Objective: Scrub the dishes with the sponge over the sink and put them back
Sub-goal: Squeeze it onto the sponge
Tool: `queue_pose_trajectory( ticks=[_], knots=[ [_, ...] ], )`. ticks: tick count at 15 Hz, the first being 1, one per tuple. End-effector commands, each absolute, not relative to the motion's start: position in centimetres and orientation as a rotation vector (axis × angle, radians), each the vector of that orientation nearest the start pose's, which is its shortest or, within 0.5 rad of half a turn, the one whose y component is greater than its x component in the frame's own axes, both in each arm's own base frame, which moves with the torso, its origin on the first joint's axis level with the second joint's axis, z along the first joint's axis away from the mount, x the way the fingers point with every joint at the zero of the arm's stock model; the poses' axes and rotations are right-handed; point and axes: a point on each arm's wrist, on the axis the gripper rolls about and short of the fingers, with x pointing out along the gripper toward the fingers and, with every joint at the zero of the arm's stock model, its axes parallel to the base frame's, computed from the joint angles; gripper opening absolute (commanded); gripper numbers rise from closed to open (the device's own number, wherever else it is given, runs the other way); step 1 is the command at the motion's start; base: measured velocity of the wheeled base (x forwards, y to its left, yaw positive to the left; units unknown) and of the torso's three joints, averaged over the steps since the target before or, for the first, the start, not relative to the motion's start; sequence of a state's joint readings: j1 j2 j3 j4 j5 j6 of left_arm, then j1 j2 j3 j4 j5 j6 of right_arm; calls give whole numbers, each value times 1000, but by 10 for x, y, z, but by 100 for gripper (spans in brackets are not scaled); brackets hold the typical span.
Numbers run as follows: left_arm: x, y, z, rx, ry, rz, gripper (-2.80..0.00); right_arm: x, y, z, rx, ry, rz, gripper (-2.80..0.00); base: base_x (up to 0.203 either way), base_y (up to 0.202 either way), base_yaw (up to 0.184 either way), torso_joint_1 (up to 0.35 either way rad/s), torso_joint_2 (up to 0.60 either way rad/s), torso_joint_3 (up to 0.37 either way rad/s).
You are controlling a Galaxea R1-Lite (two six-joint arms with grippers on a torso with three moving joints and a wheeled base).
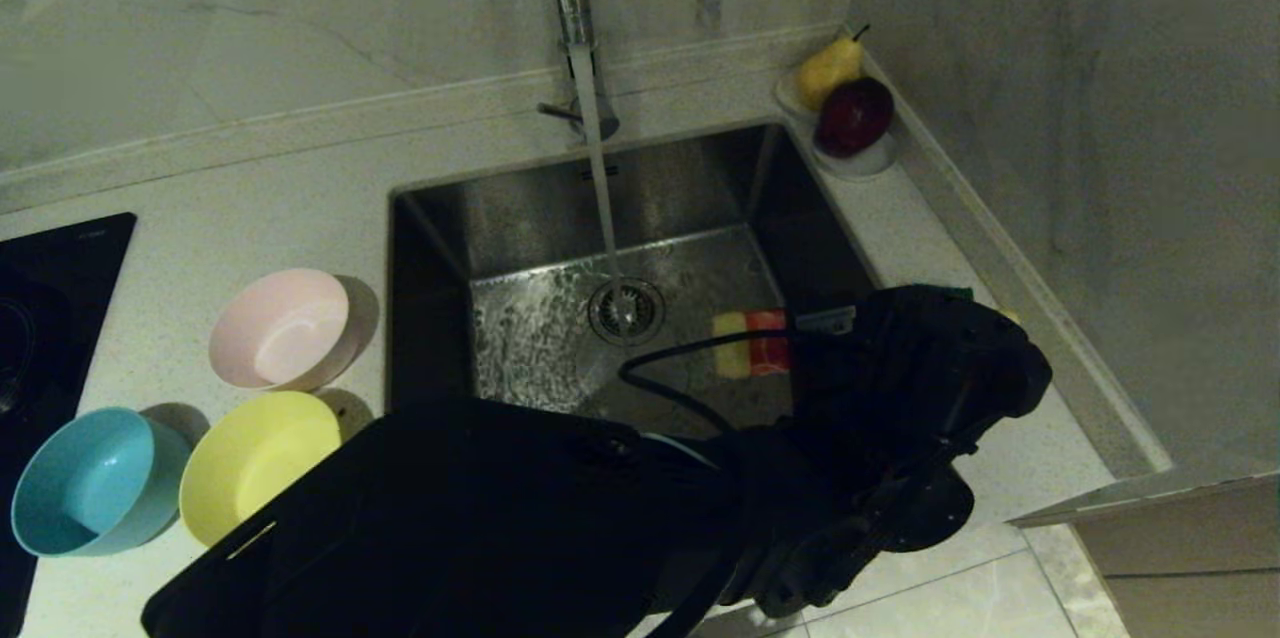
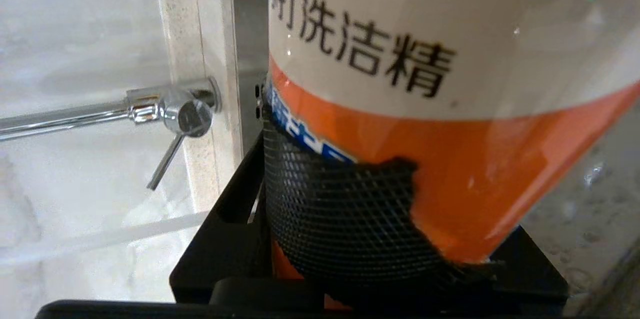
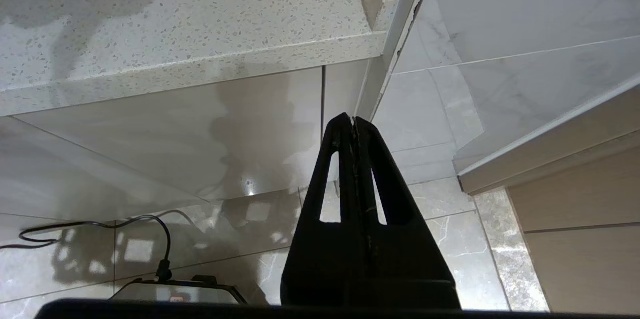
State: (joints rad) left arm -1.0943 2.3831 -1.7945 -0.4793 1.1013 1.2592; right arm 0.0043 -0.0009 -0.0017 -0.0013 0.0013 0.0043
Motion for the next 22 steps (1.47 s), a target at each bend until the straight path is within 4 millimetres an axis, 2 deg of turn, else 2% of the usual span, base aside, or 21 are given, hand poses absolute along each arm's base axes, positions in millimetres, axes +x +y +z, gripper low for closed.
queue_pose_trajectory(
  ticks=[1, 14, 22],
  knots=[
    [246, -432, 155, 1378, 70, -2, -280, -23, 0, 76, 5, -5, 6, -280, 0, 0, 0, 0, 0, 0],
    [253, -441, 144, 1444, 118, 66, -280, -23, 0, 76, 5, -5, 6, -280, 0, 0, 0, 0, 0, 0],
    [252, -440, 151, 1452, 143, 115, -280, -23, 0, 76, 5, -5, 5, -280, 0, 0, 0, 0, 0, 0]
  ],
)
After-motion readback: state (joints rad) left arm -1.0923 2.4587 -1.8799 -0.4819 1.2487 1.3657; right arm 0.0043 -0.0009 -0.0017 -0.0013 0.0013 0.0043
